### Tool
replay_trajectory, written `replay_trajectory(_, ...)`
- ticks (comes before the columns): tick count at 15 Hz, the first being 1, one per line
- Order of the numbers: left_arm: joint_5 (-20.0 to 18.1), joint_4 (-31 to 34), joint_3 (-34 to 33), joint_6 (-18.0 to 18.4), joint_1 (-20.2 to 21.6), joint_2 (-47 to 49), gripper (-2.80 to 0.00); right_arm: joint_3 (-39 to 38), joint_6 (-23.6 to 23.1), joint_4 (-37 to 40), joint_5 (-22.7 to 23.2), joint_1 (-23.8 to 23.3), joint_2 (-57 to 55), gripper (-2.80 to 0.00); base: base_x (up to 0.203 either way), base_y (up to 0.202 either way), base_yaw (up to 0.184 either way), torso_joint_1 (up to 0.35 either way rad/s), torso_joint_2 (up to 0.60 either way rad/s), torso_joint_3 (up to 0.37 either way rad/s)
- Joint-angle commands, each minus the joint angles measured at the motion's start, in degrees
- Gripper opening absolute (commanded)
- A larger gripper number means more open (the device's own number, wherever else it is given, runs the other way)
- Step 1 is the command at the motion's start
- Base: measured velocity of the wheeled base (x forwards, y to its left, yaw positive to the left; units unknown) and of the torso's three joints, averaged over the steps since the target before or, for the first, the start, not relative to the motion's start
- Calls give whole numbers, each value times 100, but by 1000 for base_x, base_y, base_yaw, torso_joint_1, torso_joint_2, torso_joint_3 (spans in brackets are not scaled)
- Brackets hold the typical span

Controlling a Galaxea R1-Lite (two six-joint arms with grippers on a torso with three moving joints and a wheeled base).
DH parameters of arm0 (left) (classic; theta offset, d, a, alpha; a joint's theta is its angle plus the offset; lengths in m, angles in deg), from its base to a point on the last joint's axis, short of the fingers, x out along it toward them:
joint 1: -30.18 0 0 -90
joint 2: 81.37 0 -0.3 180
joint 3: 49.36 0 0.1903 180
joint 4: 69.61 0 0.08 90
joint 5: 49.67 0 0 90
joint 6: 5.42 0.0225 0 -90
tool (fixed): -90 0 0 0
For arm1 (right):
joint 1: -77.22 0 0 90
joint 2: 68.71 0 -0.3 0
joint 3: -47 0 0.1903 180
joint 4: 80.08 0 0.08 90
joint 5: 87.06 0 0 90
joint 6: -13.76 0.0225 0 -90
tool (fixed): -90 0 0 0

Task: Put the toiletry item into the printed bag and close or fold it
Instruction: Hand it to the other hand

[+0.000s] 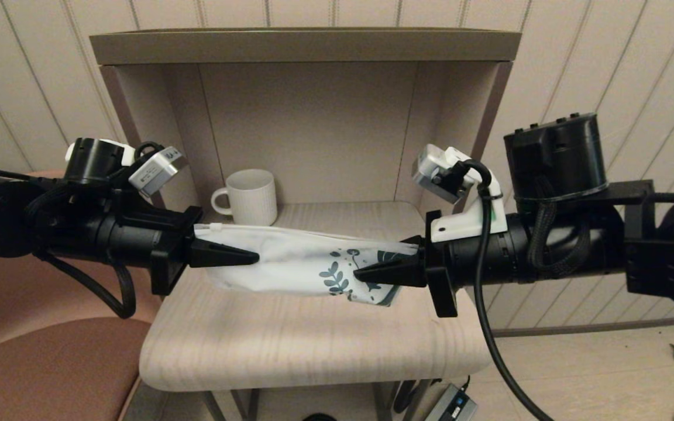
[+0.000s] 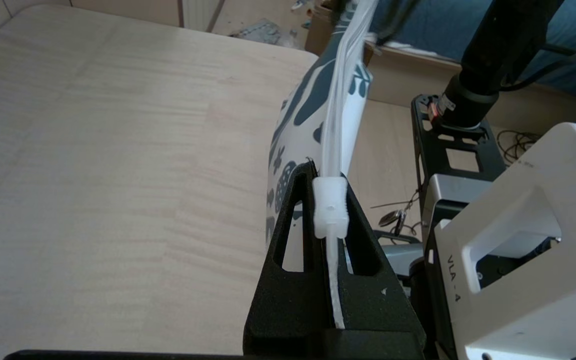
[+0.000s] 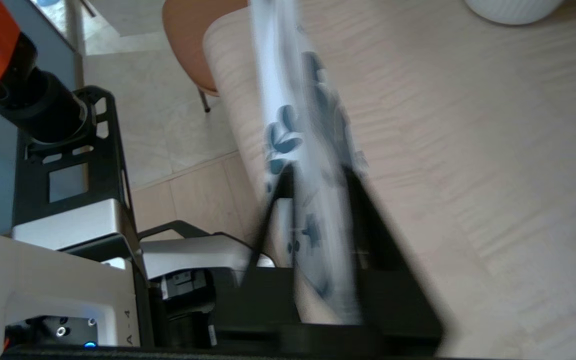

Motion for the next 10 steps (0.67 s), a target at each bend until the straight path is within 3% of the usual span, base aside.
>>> replay_trajectory(1, -46, 4, 1, 21, -1, 9, -280, -25, -29, -3, 24, 10, -14, 0, 0, 0, 0, 0, 0, 0)
replay_trajectory(10, -37, 4, -25, 30, -45, 123, -280, 369, 18, 10, 67, -60, -14, 0, 0, 0, 0, 0, 0, 0)
